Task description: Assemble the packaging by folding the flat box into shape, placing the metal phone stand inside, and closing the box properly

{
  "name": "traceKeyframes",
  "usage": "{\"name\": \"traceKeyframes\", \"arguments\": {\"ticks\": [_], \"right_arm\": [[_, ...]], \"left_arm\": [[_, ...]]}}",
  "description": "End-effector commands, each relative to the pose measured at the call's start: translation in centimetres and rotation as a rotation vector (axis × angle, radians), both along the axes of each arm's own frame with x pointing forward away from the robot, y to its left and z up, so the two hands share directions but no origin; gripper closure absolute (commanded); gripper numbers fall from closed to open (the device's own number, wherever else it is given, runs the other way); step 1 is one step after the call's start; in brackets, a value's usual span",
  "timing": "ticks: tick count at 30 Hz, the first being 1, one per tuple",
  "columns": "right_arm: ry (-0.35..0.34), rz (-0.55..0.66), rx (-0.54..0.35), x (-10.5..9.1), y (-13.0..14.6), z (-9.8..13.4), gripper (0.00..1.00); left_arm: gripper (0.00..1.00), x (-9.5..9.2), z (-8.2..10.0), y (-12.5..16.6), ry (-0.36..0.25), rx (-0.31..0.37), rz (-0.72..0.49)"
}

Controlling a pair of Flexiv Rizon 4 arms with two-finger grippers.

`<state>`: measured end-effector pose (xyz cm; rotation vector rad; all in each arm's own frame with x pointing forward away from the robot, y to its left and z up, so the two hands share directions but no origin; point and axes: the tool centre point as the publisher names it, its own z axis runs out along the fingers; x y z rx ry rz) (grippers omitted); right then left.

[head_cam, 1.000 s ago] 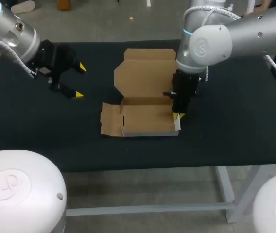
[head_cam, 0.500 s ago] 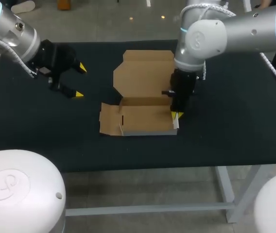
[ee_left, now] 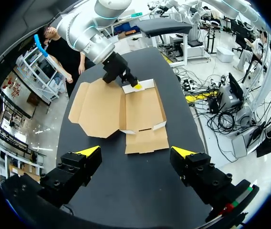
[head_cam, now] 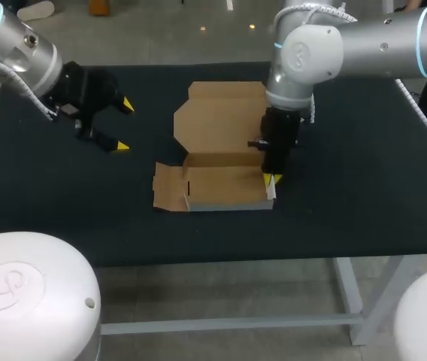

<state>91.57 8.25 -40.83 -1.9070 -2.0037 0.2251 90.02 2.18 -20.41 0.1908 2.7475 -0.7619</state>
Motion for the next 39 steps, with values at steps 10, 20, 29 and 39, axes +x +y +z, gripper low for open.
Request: {"name": "traceKeyframes", "arguments": {"ticks": [10, 20, 29, 39], "right_arm": [[0.005, -0.003, -0.069, 0.14, 0.55, -0.1, 0.97], [-0.001, -0.019, -0.116, 0.06, 0.37, -0.38, 0.89], [-0.038, -0.038, -0.164, 0.01, 0.1, -0.39, 0.88], [-0.127, -0.046, -0.208, 0.02, 0.04, -0.77, 0.9]], "left_arm": [[0.0, 0.0, 0.1, -0.01, 0.003, 0.005, 0.0], [0.0, 0.0, 0.1, -0.01, 0.003, 0.005, 0.0], [0.0, 0.0, 0.1, -0.01, 0.003, 0.005, 0.0], [0.0, 0.0, 0.1, -0.01, 0.003, 0.005, 0.0]]}}
